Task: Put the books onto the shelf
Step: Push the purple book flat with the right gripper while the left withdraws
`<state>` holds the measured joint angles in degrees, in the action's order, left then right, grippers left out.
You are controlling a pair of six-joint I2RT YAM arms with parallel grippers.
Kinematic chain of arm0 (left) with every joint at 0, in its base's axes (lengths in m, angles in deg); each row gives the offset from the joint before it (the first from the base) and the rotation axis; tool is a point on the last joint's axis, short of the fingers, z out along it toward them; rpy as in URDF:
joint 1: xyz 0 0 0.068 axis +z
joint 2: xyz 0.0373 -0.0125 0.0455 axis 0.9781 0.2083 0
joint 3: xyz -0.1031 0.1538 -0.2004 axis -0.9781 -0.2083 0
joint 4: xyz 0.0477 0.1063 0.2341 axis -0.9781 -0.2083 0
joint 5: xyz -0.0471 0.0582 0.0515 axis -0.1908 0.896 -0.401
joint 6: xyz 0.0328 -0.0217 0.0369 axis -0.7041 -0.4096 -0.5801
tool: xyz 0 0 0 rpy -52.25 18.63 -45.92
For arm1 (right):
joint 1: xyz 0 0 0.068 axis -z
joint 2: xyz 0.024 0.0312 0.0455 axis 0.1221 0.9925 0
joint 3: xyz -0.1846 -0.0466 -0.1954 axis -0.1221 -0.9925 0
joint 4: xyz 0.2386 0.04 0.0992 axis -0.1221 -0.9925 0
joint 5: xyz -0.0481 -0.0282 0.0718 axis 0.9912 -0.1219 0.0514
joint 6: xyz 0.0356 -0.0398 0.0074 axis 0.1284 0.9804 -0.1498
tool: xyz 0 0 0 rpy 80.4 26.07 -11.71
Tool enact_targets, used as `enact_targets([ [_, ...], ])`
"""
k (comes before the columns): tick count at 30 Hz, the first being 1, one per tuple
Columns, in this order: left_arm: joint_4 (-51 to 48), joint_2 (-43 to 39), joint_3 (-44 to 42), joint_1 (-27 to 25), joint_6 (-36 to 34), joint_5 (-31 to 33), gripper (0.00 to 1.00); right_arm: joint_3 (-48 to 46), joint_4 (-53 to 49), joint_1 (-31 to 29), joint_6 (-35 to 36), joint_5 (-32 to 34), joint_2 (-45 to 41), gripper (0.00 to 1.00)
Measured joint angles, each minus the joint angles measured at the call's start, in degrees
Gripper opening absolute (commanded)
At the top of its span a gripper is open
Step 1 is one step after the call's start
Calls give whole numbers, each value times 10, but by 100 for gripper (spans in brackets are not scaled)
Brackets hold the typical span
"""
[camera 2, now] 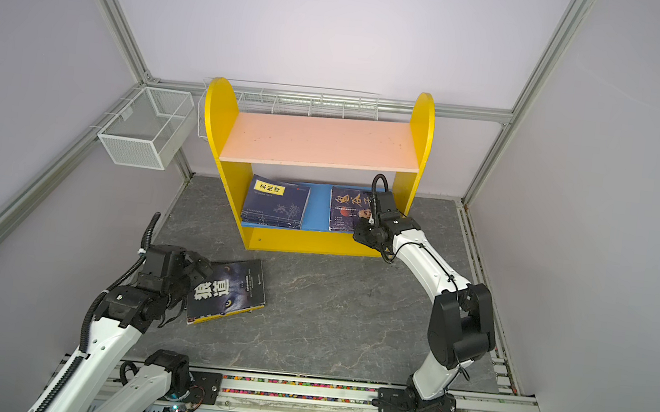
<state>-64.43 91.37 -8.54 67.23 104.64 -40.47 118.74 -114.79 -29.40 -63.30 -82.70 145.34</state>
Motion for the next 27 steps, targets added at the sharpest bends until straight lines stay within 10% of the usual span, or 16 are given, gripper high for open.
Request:
enact_targets([
  [27,-22,6,-58,4,-9,-53,100,-82,40,-9,17,116,-123,33],
])
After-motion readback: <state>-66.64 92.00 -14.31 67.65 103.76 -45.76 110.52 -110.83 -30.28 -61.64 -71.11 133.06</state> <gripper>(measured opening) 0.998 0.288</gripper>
